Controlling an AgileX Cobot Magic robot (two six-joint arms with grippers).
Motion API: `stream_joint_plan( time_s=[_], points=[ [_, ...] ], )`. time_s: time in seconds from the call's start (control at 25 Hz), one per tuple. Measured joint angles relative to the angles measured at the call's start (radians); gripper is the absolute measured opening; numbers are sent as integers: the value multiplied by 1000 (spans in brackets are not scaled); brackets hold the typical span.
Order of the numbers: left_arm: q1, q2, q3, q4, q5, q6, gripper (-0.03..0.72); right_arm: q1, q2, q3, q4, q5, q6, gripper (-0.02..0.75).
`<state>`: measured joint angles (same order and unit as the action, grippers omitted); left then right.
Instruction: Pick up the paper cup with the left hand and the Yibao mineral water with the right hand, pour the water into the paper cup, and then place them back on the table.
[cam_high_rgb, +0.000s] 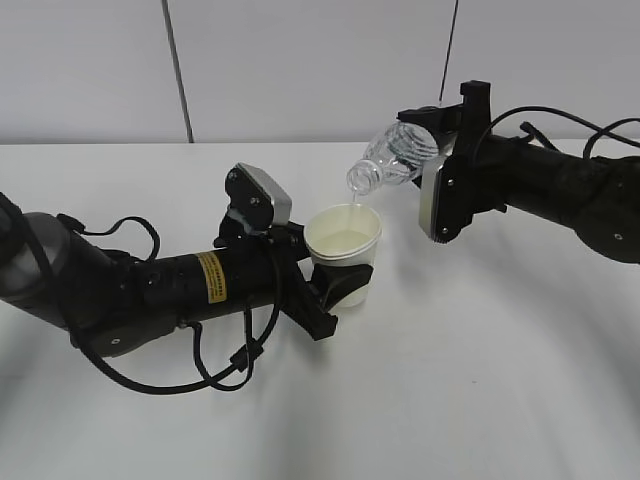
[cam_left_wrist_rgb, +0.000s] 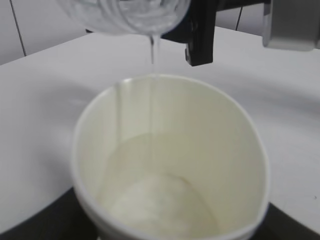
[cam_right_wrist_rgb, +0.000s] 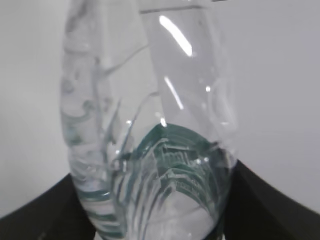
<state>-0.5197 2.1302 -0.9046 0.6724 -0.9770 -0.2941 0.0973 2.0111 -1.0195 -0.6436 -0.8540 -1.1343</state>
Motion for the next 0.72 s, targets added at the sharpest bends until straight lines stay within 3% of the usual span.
stream_joint_plan(
  time_s=[0.4,0.56,0.64,0.72],
  points=[
    [0,0,0,-11,0,0,410,0,0,2,0,-2,130,472],
    [0,0,0,-30,0,0,410,0,0,2,0,-4,331,472],
    [0,0,0,-36,0,0,410,0,0,2,0,-4,331,472],
    [0,0,0,-46,0,0,410,0,0,2,1,-4,488,472]
  ],
)
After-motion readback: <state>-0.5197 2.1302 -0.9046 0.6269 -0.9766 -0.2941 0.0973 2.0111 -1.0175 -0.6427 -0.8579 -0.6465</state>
